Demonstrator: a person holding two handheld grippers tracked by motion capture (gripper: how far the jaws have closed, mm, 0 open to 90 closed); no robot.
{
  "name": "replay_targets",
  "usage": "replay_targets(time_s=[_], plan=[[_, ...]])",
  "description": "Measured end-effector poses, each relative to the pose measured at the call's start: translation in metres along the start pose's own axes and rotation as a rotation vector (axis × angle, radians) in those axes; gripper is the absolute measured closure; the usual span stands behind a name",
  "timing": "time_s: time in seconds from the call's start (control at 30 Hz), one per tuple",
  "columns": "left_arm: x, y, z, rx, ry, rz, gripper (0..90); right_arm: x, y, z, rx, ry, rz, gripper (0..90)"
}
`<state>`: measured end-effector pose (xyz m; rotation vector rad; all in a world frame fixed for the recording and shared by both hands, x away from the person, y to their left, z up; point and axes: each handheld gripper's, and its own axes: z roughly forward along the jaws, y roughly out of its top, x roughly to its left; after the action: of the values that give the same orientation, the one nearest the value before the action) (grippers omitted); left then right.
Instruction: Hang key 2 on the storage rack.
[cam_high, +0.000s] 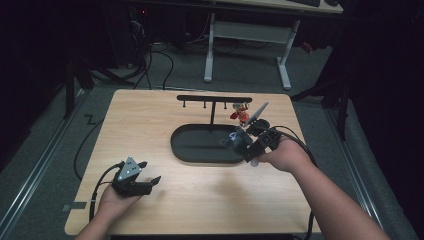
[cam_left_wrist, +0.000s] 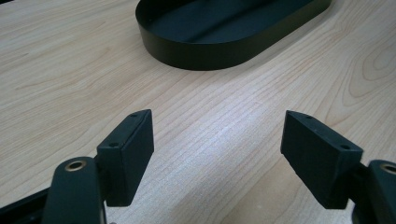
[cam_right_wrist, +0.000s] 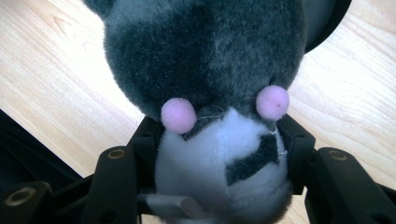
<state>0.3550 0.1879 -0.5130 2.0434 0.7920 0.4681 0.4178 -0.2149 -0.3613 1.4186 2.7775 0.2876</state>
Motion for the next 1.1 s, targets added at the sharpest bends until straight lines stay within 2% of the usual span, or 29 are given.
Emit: replay_targets(time_s=[0.23,0.33,0.63,0.8,0.9,0.97,1.1], plan=[[0.001,0.000,-0.001,0.000,-0.002,-0.001,26.0,-0.003,0.014,-0.005,-0.002,-0.002,0.006,47.1],[0.001,-0.001,0.000,0.003,-0.003,0.000,26.0,-0.005,0.023,-0.009,0.000,0.001,0.023,47.0],[0.000,0.000,0.000,-0.001,-0.004,0.002,25.9,-0.007,0.038,-0.017,-0.008,0.008,0.021,47.1],[0.000,0.000,0.000,0.003,-0.006,0.006,26.0,-0.009,0.049,-0.023,-0.014,0.016,0.041,47.0],[0.000,0.000,0.001,0.002,-0.004,0.006,25.9,-0.010,0.052,-0.024,-0.015,0.013,0.031,47.0],[0.000,0.000,0.000,0.004,-0.005,0.006,26.0,-0.010,0.055,-0.026,-0.012,0.010,0.053,47.1],[0.001,-0.001,0.000,0.005,-0.007,0.004,26.0,-0.012,0.063,-0.028,-0.022,0.006,0.043,47.0]])
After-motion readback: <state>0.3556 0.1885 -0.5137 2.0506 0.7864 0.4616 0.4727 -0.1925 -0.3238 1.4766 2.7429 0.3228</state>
